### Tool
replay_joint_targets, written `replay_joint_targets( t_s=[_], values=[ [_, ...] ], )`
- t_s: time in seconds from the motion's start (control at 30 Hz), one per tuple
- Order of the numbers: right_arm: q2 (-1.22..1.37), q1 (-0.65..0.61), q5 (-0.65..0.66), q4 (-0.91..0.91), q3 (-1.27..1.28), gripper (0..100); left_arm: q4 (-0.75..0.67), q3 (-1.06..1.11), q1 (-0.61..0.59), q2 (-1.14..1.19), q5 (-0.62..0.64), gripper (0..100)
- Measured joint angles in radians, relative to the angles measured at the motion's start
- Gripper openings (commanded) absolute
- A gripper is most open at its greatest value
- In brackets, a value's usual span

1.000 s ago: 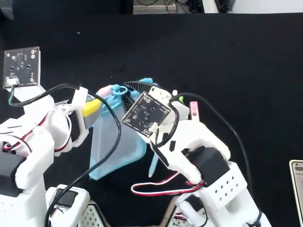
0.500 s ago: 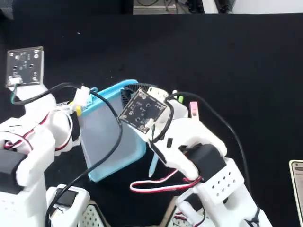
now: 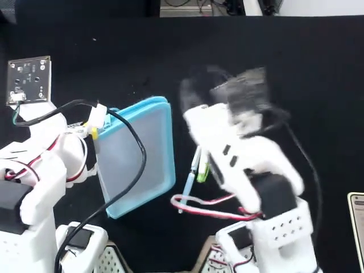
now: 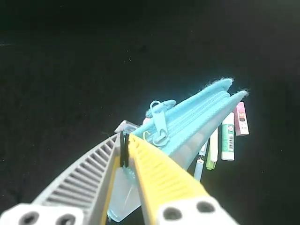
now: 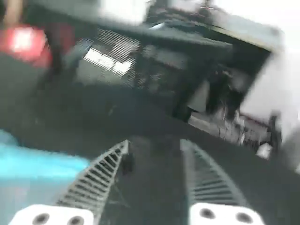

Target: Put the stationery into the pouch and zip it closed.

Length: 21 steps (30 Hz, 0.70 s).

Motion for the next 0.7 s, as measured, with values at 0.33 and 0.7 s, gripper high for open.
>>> replay_joint_targets(
  t_s=[0.33,0.7],
  values=[
    [0.101,-0.164,0.279,0.373,0.02,24.3,0.002,0.0,0.0,0.0,-0.054,3],
    [-0.015,-0.126,0.226,0.285,0.06,24.0,0.002,0.002,0.0,0.0,-0.057,3]
  ],
)
